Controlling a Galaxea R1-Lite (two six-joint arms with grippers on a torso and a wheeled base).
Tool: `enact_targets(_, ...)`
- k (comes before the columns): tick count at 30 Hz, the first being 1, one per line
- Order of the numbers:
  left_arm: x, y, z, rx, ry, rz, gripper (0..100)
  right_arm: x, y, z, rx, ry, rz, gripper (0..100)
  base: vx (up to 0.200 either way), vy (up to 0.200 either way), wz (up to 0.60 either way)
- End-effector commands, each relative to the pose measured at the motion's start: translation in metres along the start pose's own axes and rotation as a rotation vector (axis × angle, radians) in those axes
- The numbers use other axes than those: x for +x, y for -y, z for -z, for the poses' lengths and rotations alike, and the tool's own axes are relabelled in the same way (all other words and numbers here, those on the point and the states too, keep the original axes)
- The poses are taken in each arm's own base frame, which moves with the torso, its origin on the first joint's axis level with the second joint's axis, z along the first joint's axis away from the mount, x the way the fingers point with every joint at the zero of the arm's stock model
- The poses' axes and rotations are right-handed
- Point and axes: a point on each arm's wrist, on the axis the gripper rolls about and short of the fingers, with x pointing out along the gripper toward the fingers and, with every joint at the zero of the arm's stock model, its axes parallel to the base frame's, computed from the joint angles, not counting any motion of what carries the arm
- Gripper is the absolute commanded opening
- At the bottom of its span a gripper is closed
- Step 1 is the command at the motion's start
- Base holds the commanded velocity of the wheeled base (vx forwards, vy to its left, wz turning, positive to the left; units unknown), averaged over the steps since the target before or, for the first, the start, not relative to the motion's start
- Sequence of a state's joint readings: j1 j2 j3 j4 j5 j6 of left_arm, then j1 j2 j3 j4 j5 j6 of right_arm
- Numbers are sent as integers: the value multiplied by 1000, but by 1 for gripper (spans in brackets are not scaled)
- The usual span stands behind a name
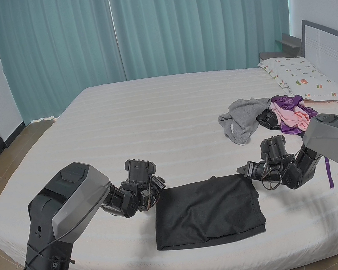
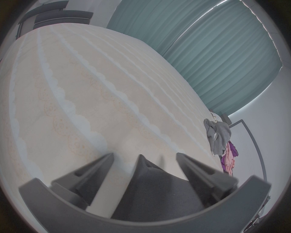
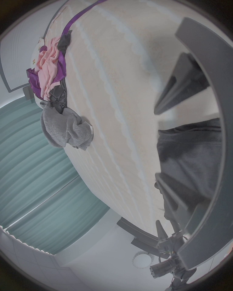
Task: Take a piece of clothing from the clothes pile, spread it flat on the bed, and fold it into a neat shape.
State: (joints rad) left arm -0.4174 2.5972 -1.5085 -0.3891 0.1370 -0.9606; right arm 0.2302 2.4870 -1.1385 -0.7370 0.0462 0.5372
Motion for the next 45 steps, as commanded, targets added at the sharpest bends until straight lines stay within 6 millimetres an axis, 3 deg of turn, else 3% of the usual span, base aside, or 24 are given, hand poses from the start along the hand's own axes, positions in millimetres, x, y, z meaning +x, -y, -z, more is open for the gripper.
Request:
enact_targets(1, -3, -2, -10, -34, 17, 0, 100, -27, 4, -16, 18, 9, -22, 100, 0, 0, 0)
enact_targets(6, -13, -2, -31, -140, 40, 13, 100, -71, 12, -15, 29, -53, -73, 100, 0, 0, 0)
enact_targets(10, -28, -12, -47, -203, -3, 33, 100, -117, 24, 3, 44, -136, -131, 100, 0, 0, 0)
enact_targets(13, -37, -15, -51, -237, -28, 44, 100, -135, 32, 19, 21, -168, -157, 100, 0, 0, 0)
enact_targets(16, -38, -19, -47, -228, -33, 30, 100, -137, 34, 35, 2, -199, -163, 100, 0, 0, 0)
enact_targets(24, -38, -21, -46, -229, -28, 18, 100, -116, 29, 70, -18, -285, -182, 100, 0, 0, 0)
enact_targets(35, -37, -22, -46, -226, -30, 17, 100, -109, 24, 79, -37, -307, -197, 100, 0, 0, 0)
enact_targets(36, -37, -22, -46, -226, -30, 17, 100, -109, 24, 80, -38, -307, -197, 0, 0, 0, 0)
enact_targets(45, -37, -22, -46, -228, -30, 17, 100, -120, 26, 80, -48, -303, -181, 0, 0, 0, 0)
